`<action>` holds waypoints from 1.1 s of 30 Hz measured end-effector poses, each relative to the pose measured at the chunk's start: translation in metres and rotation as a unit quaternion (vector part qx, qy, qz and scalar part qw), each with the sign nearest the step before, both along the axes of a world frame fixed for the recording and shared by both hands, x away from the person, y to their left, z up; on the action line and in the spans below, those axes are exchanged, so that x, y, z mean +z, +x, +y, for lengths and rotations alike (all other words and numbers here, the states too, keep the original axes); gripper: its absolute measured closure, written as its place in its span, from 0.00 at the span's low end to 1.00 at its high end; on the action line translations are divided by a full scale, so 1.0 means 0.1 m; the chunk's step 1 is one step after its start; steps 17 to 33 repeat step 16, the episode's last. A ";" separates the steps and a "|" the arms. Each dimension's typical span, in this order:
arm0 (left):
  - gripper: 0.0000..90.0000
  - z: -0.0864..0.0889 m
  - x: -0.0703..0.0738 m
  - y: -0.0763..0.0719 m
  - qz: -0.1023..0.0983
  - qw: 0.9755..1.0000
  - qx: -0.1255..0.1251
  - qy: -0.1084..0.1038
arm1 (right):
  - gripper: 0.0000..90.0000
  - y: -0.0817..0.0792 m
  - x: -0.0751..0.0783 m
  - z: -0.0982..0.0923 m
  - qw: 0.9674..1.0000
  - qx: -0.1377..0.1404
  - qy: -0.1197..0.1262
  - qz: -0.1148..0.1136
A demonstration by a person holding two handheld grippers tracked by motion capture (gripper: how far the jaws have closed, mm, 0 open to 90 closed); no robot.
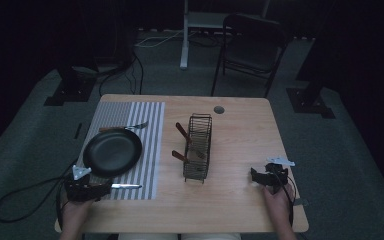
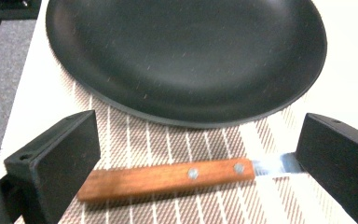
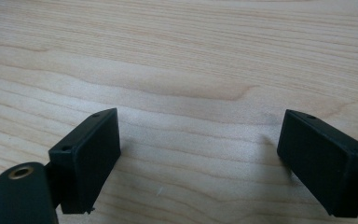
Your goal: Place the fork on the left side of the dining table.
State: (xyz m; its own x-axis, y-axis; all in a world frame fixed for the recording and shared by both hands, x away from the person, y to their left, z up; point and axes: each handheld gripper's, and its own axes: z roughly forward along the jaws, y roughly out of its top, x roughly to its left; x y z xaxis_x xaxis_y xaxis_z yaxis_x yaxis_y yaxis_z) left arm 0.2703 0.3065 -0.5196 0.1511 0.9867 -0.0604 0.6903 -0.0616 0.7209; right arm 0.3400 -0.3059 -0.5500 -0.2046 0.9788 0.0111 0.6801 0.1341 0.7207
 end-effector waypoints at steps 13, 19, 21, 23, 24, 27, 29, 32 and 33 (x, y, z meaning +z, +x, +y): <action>0.00 0.07 -0.04 -0.19 -0.004 1.000 0.013 0.006 | 0.14 0.00 0.00 0.00 1.000 0.000 0.000 0.000; 0.00 0.10 -0.04 -0.21 -0.003 1.000 0.019 0.006 | 0.14 0.00 0.00 0.00 1.000 0.000 0.000 0.000; 0.00 0.10 -0.04 -0.21 -0.003 1.000 0.019 0.006 | 0.14 0.00 0.00 0.00 1.000 0.000 0.000 0.000; 0.00 0.10 -0.04 -0.21 -0.003 1.000 0.019 0.006 | 0.14 0.00 0.00 0.00 1.000 0.000 0.000 0.000; 0.00 0.10 -0.04 -0.21 -0.003 1.000 0.019 0.006 | 0.14 0.00 0.00 0.00 1.000 0.000 0.000 0.000; 0.00 0.10 -0.04 -0.21 -0.003 1.000 0.019 0.006 | 0.14 0.00 0.00 0.00 1.000 0.000 0.000 0.000; 0.00 0.10 -0.04 -0.21 -0.003 1.000 0.019 0.006 | 0.14 0.00 0.00 0.00 1.000 0.000 0.000 0.000; 0.00 0.10 -0.04 -0.21 -0.003 1.000 0.019 0.006 | 0.14 0.00 0.00 0.00 1.000 0.000 0.000 0.000; 0.00 0.10 -0.04 -0.21 -0.003 1.000 0.019 0.006 | 0.14 0.00 0.00 0.00 1.000 0.000 0.000 0.000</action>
